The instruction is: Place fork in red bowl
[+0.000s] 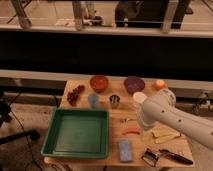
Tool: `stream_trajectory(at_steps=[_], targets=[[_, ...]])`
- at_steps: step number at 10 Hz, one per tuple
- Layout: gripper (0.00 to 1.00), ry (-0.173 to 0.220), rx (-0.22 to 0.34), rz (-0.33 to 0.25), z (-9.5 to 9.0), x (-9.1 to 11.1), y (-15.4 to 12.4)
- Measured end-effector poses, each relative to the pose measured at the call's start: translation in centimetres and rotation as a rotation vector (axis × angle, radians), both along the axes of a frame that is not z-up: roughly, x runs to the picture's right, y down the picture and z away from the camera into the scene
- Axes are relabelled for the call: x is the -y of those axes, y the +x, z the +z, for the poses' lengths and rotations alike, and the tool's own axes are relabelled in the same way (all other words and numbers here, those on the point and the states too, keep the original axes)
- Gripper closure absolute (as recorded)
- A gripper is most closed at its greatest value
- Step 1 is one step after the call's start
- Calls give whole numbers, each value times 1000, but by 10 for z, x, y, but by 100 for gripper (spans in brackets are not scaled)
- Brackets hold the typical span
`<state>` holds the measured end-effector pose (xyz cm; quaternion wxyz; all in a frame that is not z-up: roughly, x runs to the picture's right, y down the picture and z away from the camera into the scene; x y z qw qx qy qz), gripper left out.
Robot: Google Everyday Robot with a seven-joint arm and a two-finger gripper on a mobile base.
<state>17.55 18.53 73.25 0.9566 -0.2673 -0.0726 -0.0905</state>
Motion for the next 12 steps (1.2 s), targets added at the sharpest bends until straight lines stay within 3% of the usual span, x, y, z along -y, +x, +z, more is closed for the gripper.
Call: stream_trajectory(at_steps=[7, 12], targets=[[20, -3, 59, -10, 44, 16, -26], [20, 3, 67, -19, 62, 24, -34]])
